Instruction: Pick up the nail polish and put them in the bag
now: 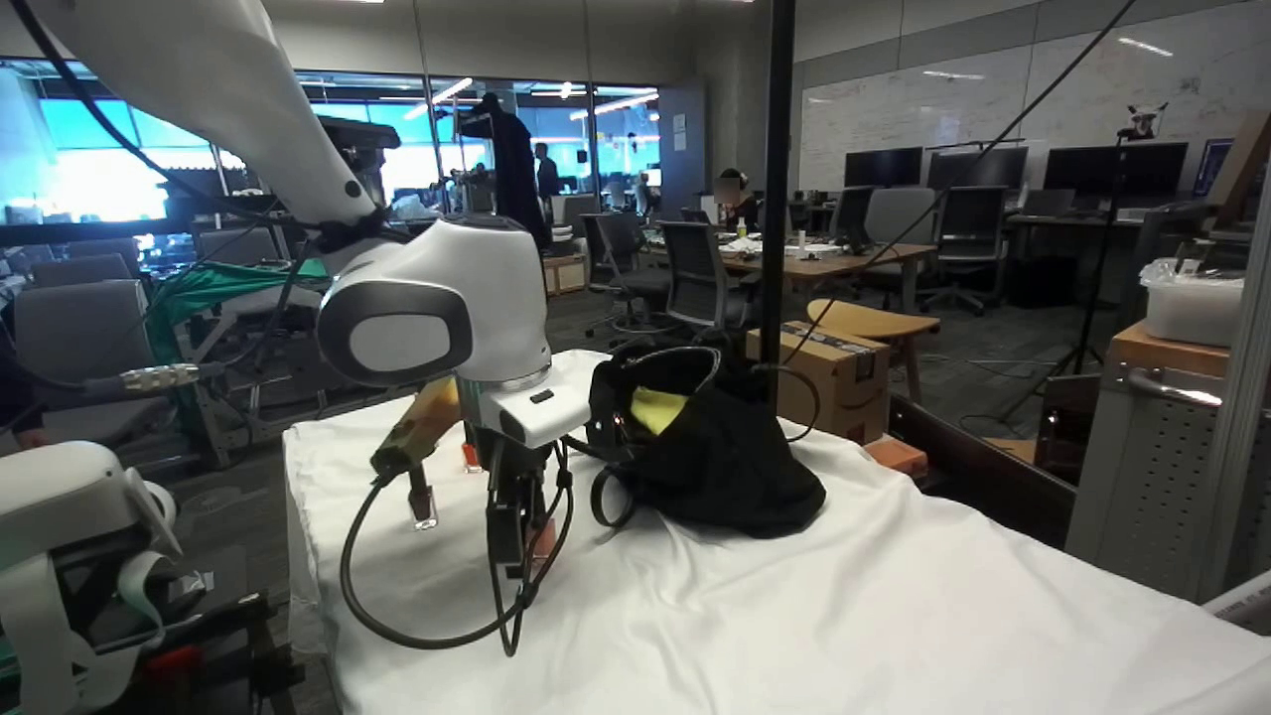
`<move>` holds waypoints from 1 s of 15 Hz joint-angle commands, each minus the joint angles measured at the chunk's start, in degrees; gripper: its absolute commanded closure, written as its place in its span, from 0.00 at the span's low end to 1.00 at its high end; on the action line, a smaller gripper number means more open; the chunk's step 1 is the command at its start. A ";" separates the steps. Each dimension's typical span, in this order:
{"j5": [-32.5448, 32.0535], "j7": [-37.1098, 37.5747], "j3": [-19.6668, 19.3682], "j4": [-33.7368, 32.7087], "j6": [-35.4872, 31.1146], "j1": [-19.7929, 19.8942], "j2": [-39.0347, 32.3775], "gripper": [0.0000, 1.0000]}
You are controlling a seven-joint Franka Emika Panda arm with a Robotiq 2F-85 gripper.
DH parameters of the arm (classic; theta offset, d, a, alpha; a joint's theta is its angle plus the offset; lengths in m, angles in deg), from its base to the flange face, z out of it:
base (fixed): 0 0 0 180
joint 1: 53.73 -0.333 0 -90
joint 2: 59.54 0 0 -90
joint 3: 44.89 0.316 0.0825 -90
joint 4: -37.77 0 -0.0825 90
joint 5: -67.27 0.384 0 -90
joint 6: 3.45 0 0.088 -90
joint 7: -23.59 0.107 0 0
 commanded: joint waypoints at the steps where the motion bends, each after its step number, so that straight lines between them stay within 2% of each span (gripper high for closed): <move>1: 0.98 -0.68 0.37 0.57 -2.23 0.17 -0.21 0.00; 7: -0.86 0.56 -0.41 0.36 -2.24 -0.46 -0.86 0.00; 8: -0.99 0.59 -0.43 0.28 -2.19 -0.48 -0.96 0.03; 10: -1.92 1.18 -0.79 0.00 -1.89 -0.71 -1.39 0.27; 11: -2.43 1.43 -0.98 -0.11 -1.88 -0.84 -1.60 0.29; 15: -6.22 4.20 -2.41 -0.37 -2.17 -1.86 -2.30 0.56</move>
